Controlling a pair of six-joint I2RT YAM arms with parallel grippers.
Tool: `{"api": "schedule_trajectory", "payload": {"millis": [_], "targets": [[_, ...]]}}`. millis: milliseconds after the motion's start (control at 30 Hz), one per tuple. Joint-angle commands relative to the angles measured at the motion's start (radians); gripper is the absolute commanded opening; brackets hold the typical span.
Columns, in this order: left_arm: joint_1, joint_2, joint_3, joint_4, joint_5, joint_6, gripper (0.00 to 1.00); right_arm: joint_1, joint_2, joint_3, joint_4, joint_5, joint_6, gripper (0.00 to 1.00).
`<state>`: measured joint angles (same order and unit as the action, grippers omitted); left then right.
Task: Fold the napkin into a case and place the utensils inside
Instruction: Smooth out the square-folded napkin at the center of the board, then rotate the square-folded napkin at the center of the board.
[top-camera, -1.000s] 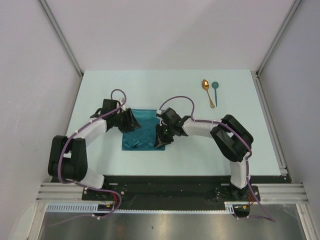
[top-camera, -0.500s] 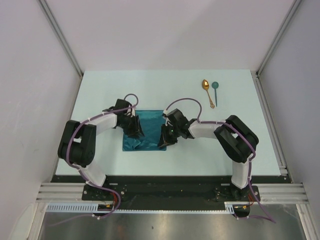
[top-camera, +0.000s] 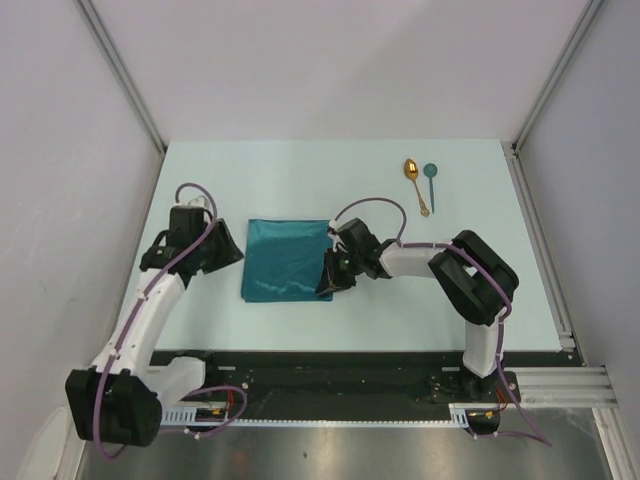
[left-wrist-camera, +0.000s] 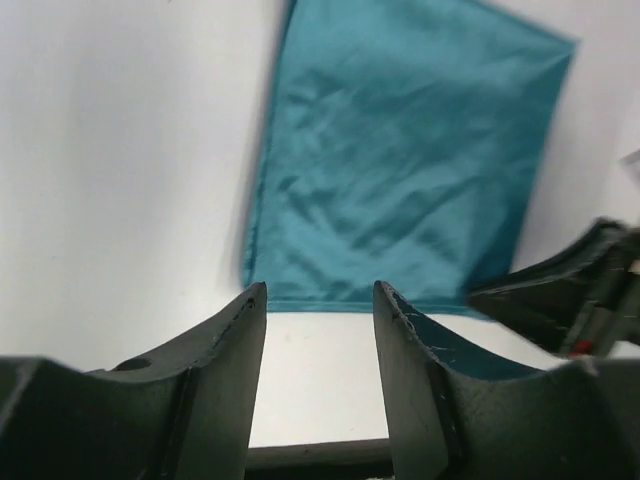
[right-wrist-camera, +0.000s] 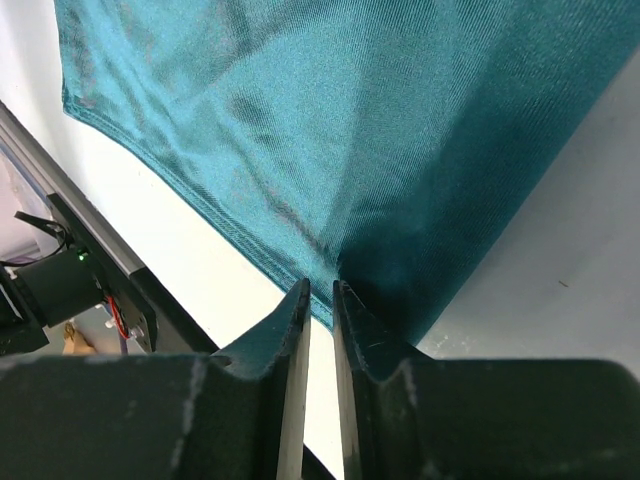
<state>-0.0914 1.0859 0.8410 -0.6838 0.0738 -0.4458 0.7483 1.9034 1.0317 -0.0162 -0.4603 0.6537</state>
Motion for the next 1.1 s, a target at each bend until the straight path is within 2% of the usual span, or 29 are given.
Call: {"api": "schedule_trajectory", "payload": {"millis": [0, 167, 300, 400, 433, 500, 567, 700, 800, 867, 1000, 1067], "targets": [[-0.004, 0.058, 0.043, 0.039, 0.052, -0.089, 0.52, -0.004, -0.047, -0.004, 0.005, -0.008, -0.012, 0.2], [-0.004, 0.241, 0.057, 0.105, 0.21, -0.08, 0.43, 0.005, -0.085, 0.017, -0.034, -0.003, -0.037, 0.21], [-0.004, 0.307, 0.03, 0.139, 0.182, -0.083, 0.42, 0.014, -0.099, 0.007, -0.048, 0.009, -0.045, 0.21], [-0.004, 0.295, 0.01, 0.135, 0.141, -0.09, 0.5, -0.003, -0.105, -0.044, -0.033, 0.017, -0.045, 0.19], [-0.004, 0.286, 0.0, 0.133, 0.129, -0.091, 0.57, -0.007, -0.107, -0.059, -0.027, 0.023, -0.043, 0.19], [-0.004, 0.261, -0.011, 0.122, 0.084, -0.09, 0.63, -0.026, -0.109, -0.094, -0.016, 0.022, -0.045, 0.19], [-0.001, 0.27, -0.022, 0.107, 0.069, -0.093, 0.66, -0.036, -0.109, -0.11, -0.019, 0.029, -0.048, 0.18], [0.015, 0.318, -0.048, 0.099, 0.073, -0.103, 0.61, -0.058, -0.127, -0.143, -0.024, 0.051, -0.058, 0.17], [0.032, 0.339, -0.086, 0.156, 0.147, -0.122, 0.46, -0.061, -0.148, -0.151, -0.034, 0.058, -0.062, 0.17], [0.032, 0.344, -0.105, 0.165, 0.146, -0.131, 0.42, -0.063, -0.156, -0.145, -0.039, 0.054, -0.062, 0.17], [0.033, 0.354, -0.125, 0.171, 0.103, -0.126, 0.44, -0.063, -0.187, -0.125, -0.033, 0.019, -0.051, 0.18], [0.033, 0.365, -0.129, 0.179, 0.122, -0.12, 0.46, -0.07, -0.211, -0.114, -0.048, 0.022, -0.054, 0.23]]}}
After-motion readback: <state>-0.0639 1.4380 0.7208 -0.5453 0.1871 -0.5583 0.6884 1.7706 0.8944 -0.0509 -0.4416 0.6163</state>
